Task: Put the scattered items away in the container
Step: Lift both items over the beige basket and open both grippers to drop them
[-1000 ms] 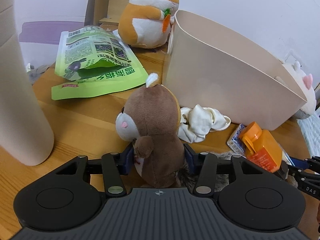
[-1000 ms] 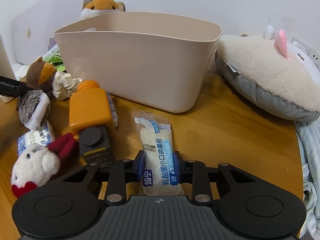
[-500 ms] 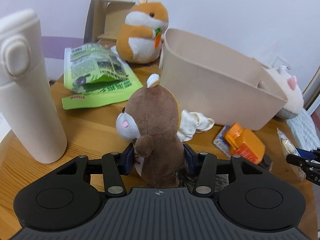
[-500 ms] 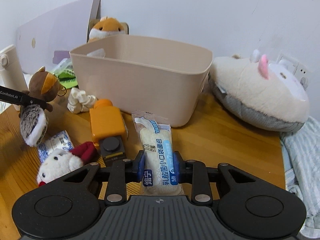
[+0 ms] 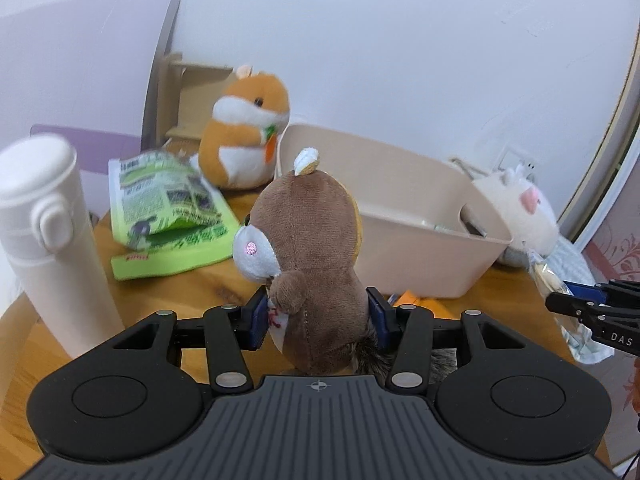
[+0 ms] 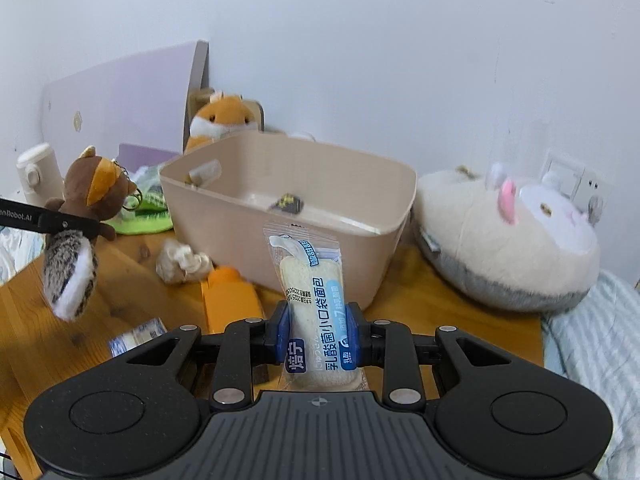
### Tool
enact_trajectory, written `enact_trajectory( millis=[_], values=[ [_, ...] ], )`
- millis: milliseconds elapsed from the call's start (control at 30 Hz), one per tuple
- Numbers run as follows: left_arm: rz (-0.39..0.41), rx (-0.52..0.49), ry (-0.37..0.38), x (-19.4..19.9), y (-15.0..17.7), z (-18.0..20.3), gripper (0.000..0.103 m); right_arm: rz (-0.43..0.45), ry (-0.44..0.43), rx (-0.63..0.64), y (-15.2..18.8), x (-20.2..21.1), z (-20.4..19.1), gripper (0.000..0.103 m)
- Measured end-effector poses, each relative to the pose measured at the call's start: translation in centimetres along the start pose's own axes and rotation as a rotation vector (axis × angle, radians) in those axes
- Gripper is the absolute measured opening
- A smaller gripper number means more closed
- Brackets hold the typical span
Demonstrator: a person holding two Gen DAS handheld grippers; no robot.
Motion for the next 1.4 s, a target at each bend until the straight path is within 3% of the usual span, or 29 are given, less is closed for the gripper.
enact_trajectory(
  millis=[467,733,1067,1400],
  values=[
    [0.094,-0.066,0.039,-0.5,-6.0,4.0,0.050,0.071,-0.001,0.044,-6.4,-0.4,0.1,0.027],
    [0.113,-0.071,0.020,-4.1,-9.7,5.8,0.050,0.078,-0.006,0.019,-9.6,-2.9,1.4,0.027],
    [0.003,-0.065,-0.031,-12.1,-11.5,6.5,0.050,0.007,-0.001,-0.001,-11.7,-9.1,2.8,0.027],
    [-0.130,-0.090,-0.095,-17.8,-9.9,5.8,0.050,-0.103,0.006,0.010,-10.2,-15.0,2.7,0.027]
  ],
)
Point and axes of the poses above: each gripper's, at about its wrist camera, not at the fingertips, and x roughly against the way its jaws point, z to its right, y to its underside, the point moved 7 cm from there along -x, roughly the way its jaws point, and after that the axes turned 7 degrees about x, right-handed, at the moved point
